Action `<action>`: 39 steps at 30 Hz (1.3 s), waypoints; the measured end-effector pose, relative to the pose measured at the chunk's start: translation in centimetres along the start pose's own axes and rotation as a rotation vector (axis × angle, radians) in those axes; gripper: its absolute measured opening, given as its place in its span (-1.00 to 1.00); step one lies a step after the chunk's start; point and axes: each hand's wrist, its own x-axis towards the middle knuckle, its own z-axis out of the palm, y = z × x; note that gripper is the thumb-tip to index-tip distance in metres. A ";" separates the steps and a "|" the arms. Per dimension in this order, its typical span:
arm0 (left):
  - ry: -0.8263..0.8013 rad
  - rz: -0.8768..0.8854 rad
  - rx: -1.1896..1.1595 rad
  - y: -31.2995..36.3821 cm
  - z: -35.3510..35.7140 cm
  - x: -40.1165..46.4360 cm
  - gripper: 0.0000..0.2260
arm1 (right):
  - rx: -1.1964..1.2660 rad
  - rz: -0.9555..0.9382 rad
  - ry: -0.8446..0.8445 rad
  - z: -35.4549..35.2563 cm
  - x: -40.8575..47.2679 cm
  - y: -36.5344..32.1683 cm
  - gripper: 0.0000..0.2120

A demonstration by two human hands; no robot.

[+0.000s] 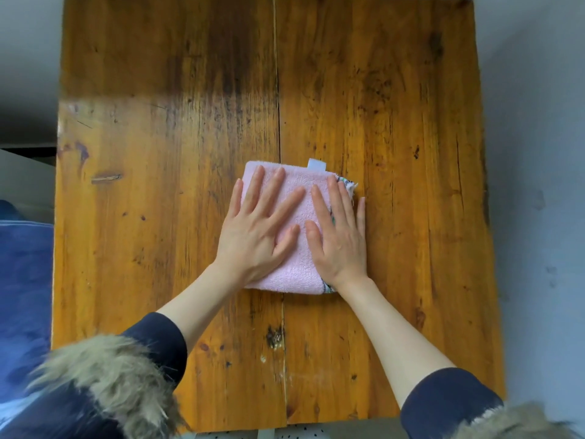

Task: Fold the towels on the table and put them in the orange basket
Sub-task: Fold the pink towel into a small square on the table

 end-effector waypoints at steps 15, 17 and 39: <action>0.183 -0.519 -0.532 -1.9 -3.7 -2.1 -0.61 | 0.456 0.618 0.260 -4.5 -2.0 -2.2 -0.69; 0.155 -0.639 -0.648 -2.1 -3.8 -2.5 -0.60 | 0.565 0.820 0.137 -4.8 -1.9 -2.1 -0.68; -0.171 -0.818 -0.619 -1.1 -3.9 -0.4 -0.69 | 0.622 0.965 -0.245 -5.8 0.8 -1.9 -0.92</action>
